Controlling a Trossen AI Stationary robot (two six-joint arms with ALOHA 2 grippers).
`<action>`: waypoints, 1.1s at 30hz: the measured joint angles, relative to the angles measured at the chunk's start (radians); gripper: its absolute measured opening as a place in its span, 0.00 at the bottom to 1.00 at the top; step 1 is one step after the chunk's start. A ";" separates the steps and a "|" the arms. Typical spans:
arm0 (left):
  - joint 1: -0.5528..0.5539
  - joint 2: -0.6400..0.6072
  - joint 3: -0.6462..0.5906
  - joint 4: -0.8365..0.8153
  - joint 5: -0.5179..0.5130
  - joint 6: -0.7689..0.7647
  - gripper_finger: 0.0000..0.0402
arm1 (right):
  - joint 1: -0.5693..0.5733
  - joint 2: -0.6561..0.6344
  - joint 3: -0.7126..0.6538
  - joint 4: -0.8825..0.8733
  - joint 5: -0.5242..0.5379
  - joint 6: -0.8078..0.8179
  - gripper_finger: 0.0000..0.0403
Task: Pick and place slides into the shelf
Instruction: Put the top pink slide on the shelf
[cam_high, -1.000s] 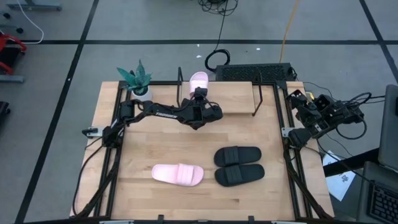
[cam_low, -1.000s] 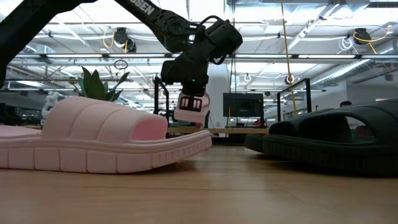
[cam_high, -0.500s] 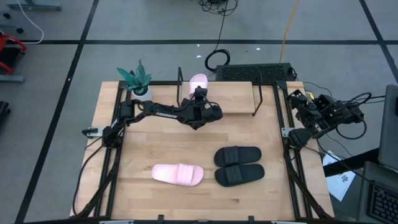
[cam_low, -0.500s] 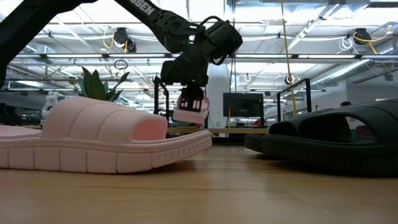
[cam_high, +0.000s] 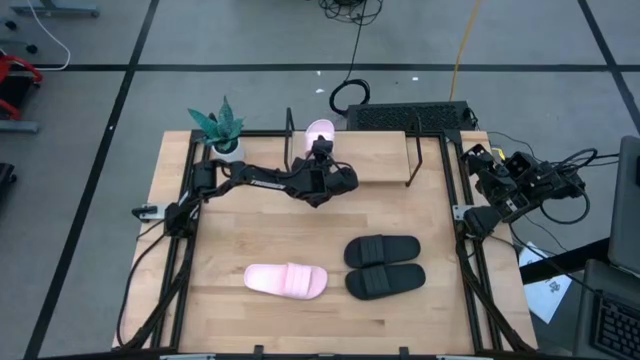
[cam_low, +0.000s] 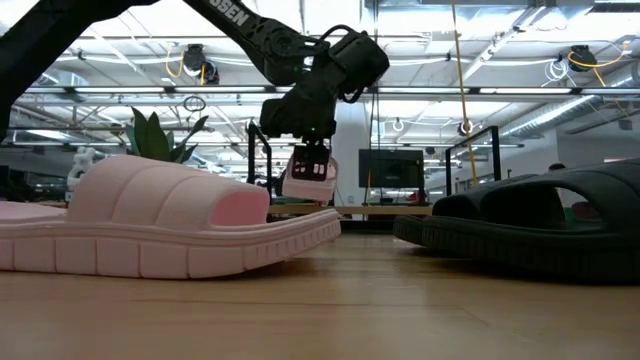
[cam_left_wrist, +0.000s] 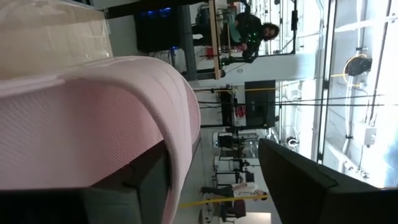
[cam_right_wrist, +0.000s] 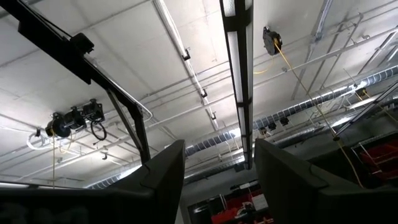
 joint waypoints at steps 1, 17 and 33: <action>0.002 0.000 0.000 0.006 0.000 0.000 0.60 | 0.000 0.000 0.000 0.000 0.000 0.000 0.46; 0.016 0.000 0.000 0.004 0.017 0.005 0.77 | 0.000 -0.026 0.000 0.012 0.000 0.000 0.46; 0.028 -0.001 0.000 0.012 0.027 0.012 0.86 | 0.000 -0.026 0.000 0.004 0.003 0.000 0.46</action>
